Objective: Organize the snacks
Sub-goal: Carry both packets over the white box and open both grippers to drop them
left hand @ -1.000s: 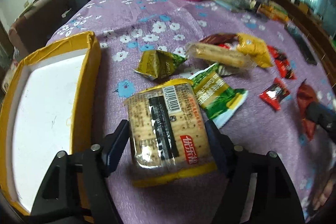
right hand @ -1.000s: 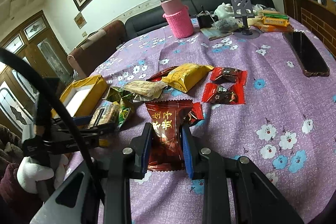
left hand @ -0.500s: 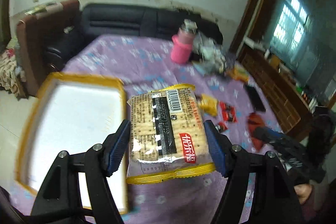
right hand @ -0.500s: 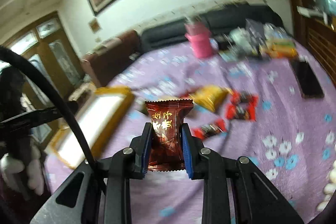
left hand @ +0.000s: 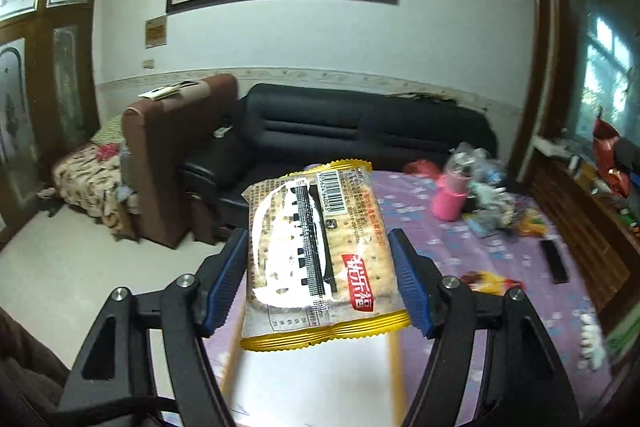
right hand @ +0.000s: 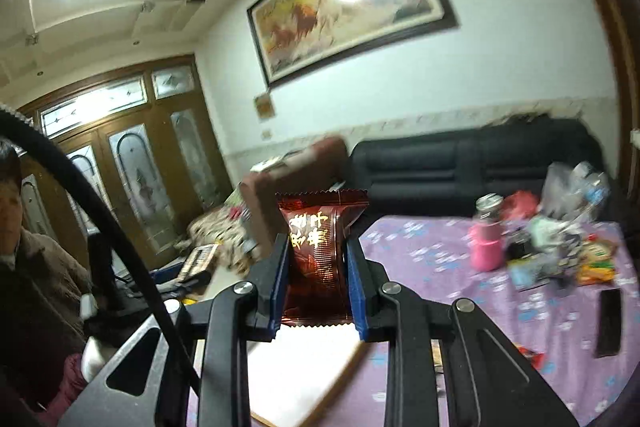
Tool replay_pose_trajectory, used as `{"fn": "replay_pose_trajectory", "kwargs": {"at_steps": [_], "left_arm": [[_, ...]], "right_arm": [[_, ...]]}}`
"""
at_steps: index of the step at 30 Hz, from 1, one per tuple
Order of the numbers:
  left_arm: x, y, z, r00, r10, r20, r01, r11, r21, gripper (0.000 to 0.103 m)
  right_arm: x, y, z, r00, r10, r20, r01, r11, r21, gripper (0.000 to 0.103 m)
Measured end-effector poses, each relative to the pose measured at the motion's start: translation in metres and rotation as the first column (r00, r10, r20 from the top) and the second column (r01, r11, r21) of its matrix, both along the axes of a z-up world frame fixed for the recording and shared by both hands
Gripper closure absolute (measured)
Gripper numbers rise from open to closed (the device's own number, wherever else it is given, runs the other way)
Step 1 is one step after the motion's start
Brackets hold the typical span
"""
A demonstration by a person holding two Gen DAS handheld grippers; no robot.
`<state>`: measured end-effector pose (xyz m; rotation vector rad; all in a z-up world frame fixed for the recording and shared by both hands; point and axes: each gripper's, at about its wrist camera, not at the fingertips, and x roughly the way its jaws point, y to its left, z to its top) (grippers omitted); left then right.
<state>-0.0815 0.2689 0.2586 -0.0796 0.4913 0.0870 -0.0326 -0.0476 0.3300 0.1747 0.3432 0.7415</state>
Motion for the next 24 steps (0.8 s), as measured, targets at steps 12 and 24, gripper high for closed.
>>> {"fn": "replay_pose_trajectory", "kwargs": {"at_steps": [12, 24], "left_arm": [[0.095, 0.045, -0.168, 0.946, 0.056, -0.319, -0.088, 0.992, -0.088, 0.032], [0.118, 0.042, -0.199, 0.897, 0.082, -0.435, -0.128, 0.989, -0.077, 0.035]], "right_arm": [[0.101, 0.178, -0.202, 0.925, 0.066, -0.374, -0.162, 0.959, -0.232, 0.077], [0.116, 0.21, -0.274, 0.871, 0.04, -0.489, -0.22, 0.923, -0.316, 0.077]]}}
